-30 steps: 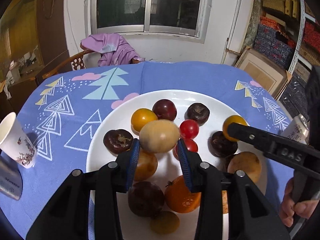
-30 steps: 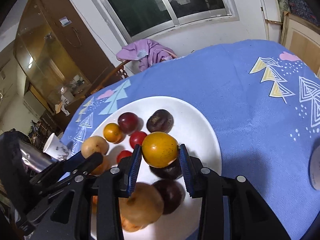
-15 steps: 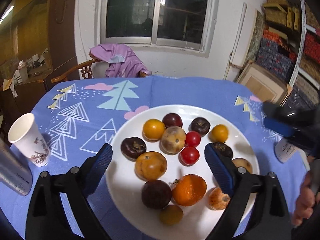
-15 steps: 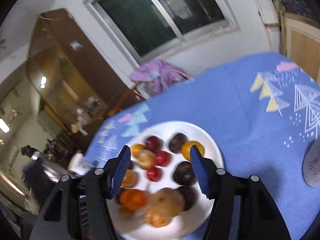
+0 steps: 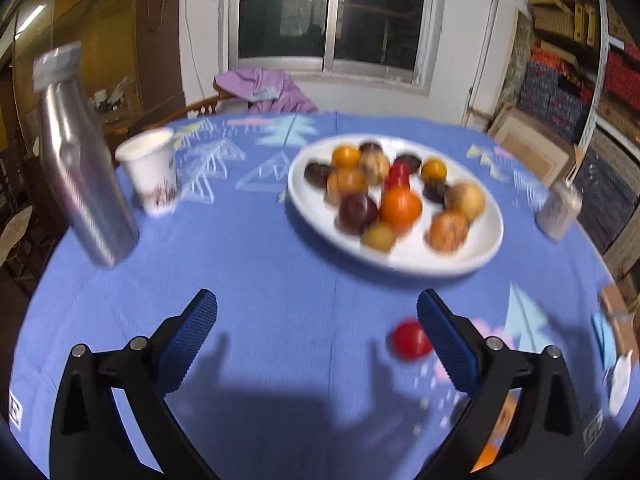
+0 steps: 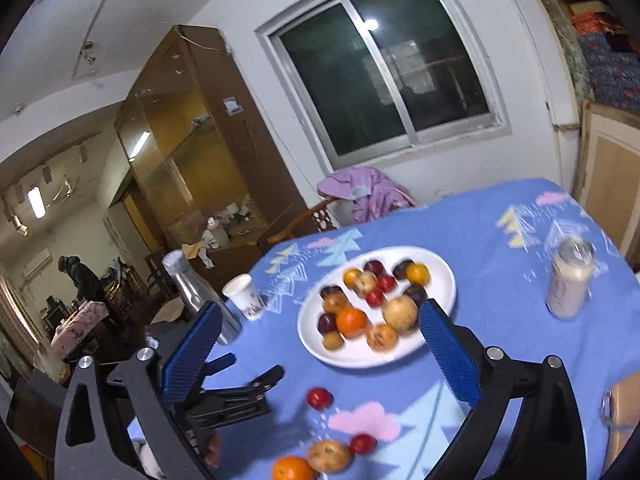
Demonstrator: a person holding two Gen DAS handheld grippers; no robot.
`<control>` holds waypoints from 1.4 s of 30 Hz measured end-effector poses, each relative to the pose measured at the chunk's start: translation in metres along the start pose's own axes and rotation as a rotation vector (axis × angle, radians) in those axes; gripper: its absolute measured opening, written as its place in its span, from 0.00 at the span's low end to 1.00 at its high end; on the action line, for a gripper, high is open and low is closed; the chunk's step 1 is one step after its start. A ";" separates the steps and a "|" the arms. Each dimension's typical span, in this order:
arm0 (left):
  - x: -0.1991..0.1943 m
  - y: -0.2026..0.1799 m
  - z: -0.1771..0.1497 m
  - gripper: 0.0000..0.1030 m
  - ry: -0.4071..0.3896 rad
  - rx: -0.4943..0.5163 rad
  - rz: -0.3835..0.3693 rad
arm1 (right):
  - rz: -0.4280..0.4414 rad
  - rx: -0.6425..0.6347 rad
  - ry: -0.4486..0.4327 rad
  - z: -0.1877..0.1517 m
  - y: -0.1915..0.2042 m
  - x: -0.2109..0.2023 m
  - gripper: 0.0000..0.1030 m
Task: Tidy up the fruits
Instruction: 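Move both open tools back to the pile, left toward a red tomato, then grasp the red tomato with the left tool while the right tool grasps another red tomato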
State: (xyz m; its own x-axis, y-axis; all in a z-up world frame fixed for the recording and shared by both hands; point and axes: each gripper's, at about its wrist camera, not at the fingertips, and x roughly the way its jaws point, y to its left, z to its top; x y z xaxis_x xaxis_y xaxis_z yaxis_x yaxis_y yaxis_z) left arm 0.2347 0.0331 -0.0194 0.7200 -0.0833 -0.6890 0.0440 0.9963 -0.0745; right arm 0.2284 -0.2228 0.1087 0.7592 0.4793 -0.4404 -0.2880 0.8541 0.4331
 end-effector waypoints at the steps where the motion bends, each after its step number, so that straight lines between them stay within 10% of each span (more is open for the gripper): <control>1: 0.002 -0.002 -0.008 0.96 0.026 0.002 -0.007 | -0.021 0.024 0.019 -0.011 -0.012 0.002 0.97; 7: 0.016 -0.029 -0.015 0.96 0.063 0.079 -0.081 | -0.009 0.244 0.191 -0.042 -0.072 0.023 0.97; 19: 0.052 -0.037 -0.006 0.95 0.200 0.022 -0.151 | 0.022 0.293 0.226 -0.046 -0.077 0.029 0.97; 30: 0.055 -0.046 -0.004 0.31 0.202 0.064 -0.188 | 0.019 0.273 0.251 -0.048 -0.074 0.034 0.97; 36: 0.040 -0.037 -0.010 0.31 0.191 0.052 -0.198 | 0.006 0.190 0.340 -0.056 -0.066 0.047 0.96; 42: 0.015 0.000 0.000 0.31 0.118 -0.038 -0.177 | 0.075 0.177 0.556 -0.088 -0.062 0.086 0.42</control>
State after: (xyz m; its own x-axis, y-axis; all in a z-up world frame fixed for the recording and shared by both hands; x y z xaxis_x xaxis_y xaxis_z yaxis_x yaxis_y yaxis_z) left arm 0.2455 0.0323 -0.0296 0.6172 -0.2617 -0.7420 0.1348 0.9643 -0.2279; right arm 0.2603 -0.2172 -0.0254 0.3065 0.6120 -0.7290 -0.1909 0.7899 0.5828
